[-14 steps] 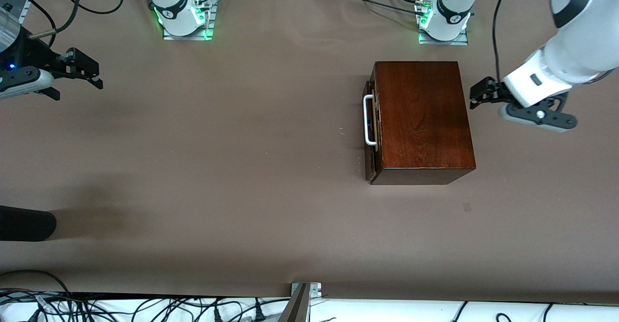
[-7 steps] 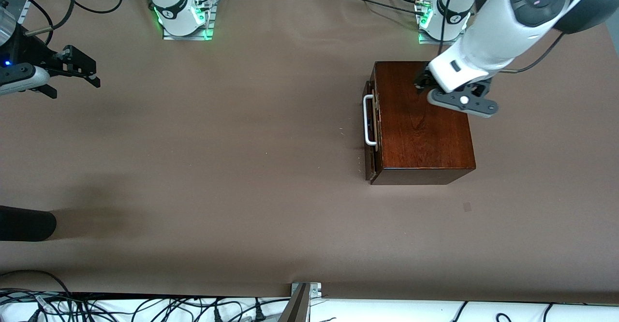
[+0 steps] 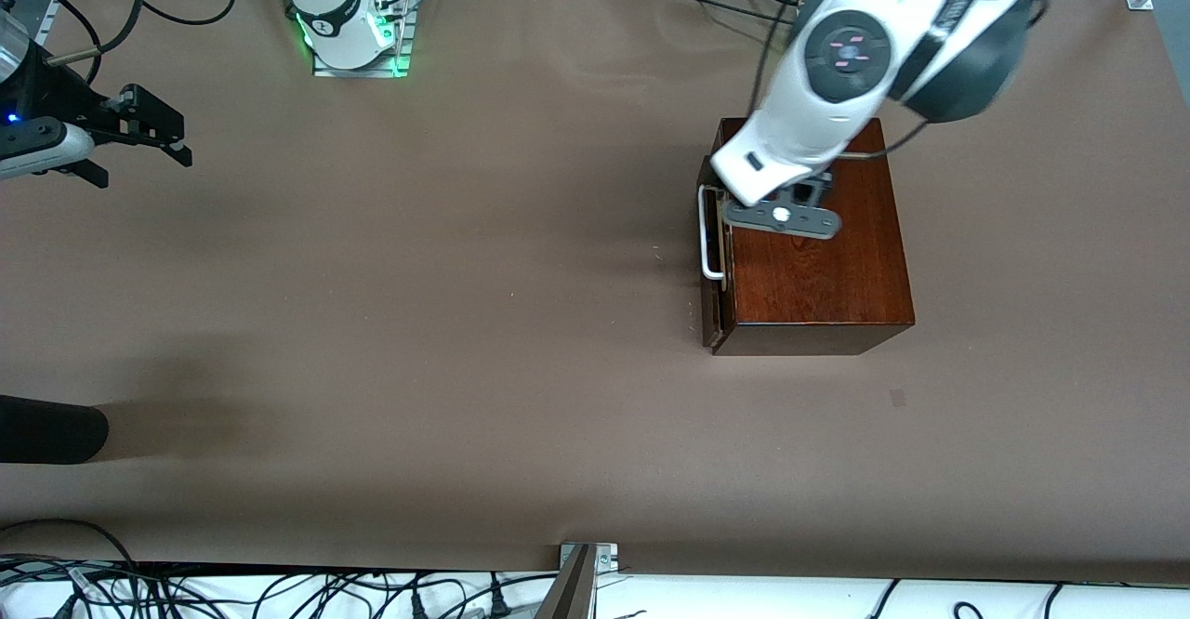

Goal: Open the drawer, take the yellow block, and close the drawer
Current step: 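Hook the left gripper on the white handle and pull the drawer open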

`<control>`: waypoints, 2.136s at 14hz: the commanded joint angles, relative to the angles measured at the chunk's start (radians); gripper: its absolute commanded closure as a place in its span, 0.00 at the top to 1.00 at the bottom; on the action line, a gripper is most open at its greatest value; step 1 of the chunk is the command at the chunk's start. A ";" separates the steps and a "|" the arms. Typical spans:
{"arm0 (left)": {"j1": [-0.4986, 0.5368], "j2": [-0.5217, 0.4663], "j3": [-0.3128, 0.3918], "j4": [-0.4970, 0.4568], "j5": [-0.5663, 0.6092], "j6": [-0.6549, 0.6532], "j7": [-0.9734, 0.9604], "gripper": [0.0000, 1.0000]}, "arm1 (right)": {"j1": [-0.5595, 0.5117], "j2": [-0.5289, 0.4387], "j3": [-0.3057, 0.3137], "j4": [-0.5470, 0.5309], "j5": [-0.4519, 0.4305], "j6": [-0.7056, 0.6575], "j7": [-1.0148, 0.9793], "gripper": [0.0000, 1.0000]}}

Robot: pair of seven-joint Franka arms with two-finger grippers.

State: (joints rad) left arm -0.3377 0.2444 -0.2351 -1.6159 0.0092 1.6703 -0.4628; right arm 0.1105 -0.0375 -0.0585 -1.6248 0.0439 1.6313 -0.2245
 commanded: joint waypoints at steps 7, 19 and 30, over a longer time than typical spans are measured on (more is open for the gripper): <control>-0.199 0.159 0.003 -0.010 0.244 0.095 -0.368 1.00 | 0.000 -0.019 -0.003 -0.012 0.019 0.010 0.013 1.00; -0.253 0.253 0.005 -0.130 0.449 0.305 -0.551 1.00 | 0.001 -0.018 -0.003 -0.012 0.016 -0.010 0.008 1.00; -0.271 0.276 0.006 -0.121 0.566 0.307 -0.600 1.00 | 0.000 -0.022 -0.017 -0.012 0.010 -0.050 -0.006 1.00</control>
State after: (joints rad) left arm -0.6044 0.5096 -0.2349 -1.7344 0.5402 1.9630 -1.0437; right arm 0.1107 -0.0377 -0.0717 -1.6251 0.0483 1.5971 -0.2242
